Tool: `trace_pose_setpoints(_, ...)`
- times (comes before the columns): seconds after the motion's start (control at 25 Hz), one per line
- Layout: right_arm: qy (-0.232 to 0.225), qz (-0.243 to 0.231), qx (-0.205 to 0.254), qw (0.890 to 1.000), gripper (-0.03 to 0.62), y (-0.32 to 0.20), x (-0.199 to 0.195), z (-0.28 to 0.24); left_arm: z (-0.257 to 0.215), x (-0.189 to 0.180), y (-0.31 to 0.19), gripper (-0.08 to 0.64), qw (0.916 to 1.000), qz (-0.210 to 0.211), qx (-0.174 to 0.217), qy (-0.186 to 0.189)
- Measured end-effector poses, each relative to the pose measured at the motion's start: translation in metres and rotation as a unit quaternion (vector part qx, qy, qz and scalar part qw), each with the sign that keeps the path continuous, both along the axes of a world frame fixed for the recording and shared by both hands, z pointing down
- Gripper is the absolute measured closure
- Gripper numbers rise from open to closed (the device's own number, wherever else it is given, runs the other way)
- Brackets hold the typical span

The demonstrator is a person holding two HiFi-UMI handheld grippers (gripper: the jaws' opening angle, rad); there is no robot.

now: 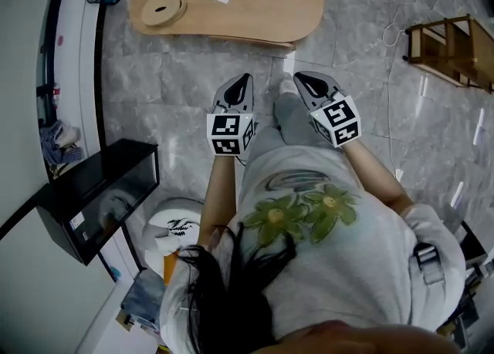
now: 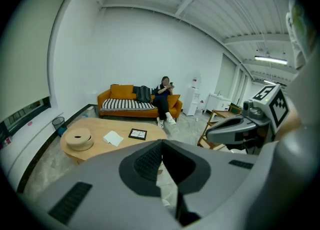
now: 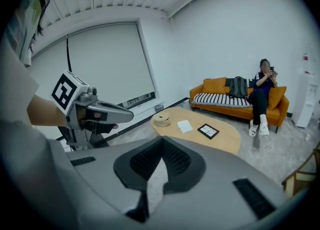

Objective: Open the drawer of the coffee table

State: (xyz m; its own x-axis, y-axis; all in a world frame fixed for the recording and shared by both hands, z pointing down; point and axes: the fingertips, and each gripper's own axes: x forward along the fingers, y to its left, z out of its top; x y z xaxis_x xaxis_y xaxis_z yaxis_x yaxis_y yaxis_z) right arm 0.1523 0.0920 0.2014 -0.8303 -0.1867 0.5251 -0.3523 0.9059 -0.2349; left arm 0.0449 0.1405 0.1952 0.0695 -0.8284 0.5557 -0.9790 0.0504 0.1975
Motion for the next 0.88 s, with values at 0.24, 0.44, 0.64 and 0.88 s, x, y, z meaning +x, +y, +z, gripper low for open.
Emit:
trace_pose_setpoints(0.24,0.006,-0.002,-0.003,1.0,0.583,-0.024,-0.025,0.016,0.023,-0.033,-0.019,0.544,0.9998,-0.015,-0.014,0.005)
trace_pose_setpoints(0.44,0.014,0.016,-0.008,1.0,0.584,-0.037,-0.032,0.029,0.042,-0.055,-0.03,0.545,0.9994,-0.014,-0.03,0.007)
trace_pose_setpoints(0.64,0.024,0.049,-0.009,0.998,0.583,-0.043,-0.044,0.04,0.055,-0.082,-0.039,0.545,0.999,0.011,-0.042,0.004)
trace_pose_setpoints(0.88,0.04,0.082,0.016,0.996,0.583,-0.051,-0.071,0.054,0.071,-0.107,-0.048,0.543,0.9964,0.062,-0.057,-0.002)
